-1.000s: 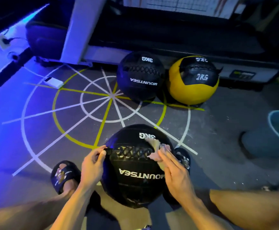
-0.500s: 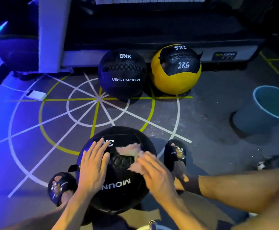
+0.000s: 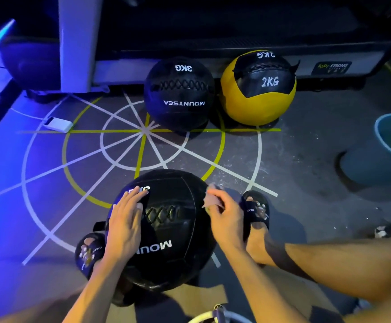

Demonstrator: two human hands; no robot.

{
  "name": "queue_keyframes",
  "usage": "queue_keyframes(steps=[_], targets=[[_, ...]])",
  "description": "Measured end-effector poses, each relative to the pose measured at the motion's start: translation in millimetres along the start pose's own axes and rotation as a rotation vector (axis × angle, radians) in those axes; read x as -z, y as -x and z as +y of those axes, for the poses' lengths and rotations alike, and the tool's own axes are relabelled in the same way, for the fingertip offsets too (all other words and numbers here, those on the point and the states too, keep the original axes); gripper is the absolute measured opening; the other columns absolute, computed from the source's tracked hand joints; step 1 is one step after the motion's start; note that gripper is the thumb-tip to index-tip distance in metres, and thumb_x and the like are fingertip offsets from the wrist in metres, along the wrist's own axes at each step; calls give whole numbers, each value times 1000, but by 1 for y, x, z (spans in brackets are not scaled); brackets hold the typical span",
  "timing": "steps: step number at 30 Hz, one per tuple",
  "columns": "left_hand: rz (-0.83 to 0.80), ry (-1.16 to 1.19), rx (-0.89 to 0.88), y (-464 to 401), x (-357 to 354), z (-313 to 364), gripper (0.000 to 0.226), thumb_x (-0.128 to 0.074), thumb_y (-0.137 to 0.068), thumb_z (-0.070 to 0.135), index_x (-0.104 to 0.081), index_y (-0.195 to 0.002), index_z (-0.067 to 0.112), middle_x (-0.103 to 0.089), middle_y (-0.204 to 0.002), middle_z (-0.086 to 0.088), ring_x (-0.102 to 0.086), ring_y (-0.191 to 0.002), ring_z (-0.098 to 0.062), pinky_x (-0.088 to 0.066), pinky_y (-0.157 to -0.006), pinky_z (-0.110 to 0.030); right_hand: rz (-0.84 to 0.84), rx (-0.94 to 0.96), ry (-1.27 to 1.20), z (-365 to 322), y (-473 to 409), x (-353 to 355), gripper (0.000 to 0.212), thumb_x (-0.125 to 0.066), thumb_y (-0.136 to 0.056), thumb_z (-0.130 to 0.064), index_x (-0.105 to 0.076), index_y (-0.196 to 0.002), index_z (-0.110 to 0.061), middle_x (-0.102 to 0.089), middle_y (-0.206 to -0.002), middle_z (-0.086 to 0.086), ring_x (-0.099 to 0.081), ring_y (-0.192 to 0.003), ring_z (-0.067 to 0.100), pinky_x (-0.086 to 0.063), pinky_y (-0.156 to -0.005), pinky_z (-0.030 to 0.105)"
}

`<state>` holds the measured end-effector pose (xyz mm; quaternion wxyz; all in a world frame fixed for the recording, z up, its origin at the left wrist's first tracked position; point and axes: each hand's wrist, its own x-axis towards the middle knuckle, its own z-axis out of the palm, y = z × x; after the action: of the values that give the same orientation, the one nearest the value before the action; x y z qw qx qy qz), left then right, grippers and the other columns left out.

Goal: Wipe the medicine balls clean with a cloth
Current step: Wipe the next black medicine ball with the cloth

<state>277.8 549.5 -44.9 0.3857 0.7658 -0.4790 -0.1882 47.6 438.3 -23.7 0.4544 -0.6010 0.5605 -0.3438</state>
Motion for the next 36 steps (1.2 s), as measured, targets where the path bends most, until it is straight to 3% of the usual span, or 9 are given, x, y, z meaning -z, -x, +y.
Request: queue_keyframes(steps=[3,6,10,14,18,21,26,32,36], targets=[[17,-5,6,-7,1,-2,51,-28,-107,56,-56,-144,35,-48,-155,10,-30,-153,-14,-23,-123,-60,-40,83,39,-2,20,-23,37,-57,-102,-23,-59,-138,-31,-69,-121,-12,-66,-99,3,-52,-87,22],[42,20,32,-16,4,-8,48,-27,-106,57,-55,-141,38,-47,-155,10,-30,-153,-15,-23,-122,-60,-15,171,76,7,46,-21,38,-58,-102,-24,-58,-139,-29,-71,-108,-9,-66,-83,-1,-49,-73,14],[37,58,77,-24,9,-13,44,-28,-106,54,-55,-139,41,-46,-155,14,-29,-152,-11,-22,-124,-58,-182,248,78,19,80,-21,34,-53,-102,-31,-66,-133,-25,-59,-138,-16,-50,-132,-1,-41,-108,18],[33,82,100,-26,11,-12,41,-31,-107,51,-56,-138,42,-46,-154,15,-30,-152,-9,-21,-124,-56,-224,72,-169,5,78,-19,44,-38,-102,-45,-73,-123,-27,-62,-134,-17,-51,-132,0,-37,-106,15],[37,105,119,-24,16,-15,43,-30,-106,53,-56,-139,42,-46,-155,15,-29,-152,-6,-21,-125,-55,-176,-118,-357,10,65,-21,37,-43,-102,-25,-69,-127,-30,-69,-126,-14,-59,-126,6,-44,-108,34],[33,102,126,-25,15,-16,43,-31,-107,51,-55,-140,42,-45,-155,19,-26,-152,-2,-20,-125,-55,-130,-23,-147,20,53,-21,54,-51,-92,9,-70,-120,-33,-67,-125,-23,-59,-124,2,-47,-109,39],[22,103,110,-24,16,-18,44,-33,-107,49,-56,-142,37,-45,-155,17,-26,-152,-4,-21,-124,-57,-195,94,58,30,31,-22,65,-66,-90,1,-53,-146,-30,-48,-148,-20,-50,-135,6,-46,-111,37],[-23,116,118,-23,28,-9,32,-40,-110,36,-56,-138,35,-46,-152,14,-33,-149,-9,-23,-125,-53,-472,234,463,-1,-28,6,12,-72,-91,-16,-70,-92,-28,-55,-94,-21,-58,-80,1,-45,-75,21],[55,-18,35,-18,33,12,34,-48,-105,36,-64,-131,22,-53,-142,11,-49,-136,-19,-38,-115,-47,-587,322,620,-44,-45,16,17,-66,-92,-30,-56,-78,-28,-52,-102,-15,-49,-102,8,-44,-87,30]])
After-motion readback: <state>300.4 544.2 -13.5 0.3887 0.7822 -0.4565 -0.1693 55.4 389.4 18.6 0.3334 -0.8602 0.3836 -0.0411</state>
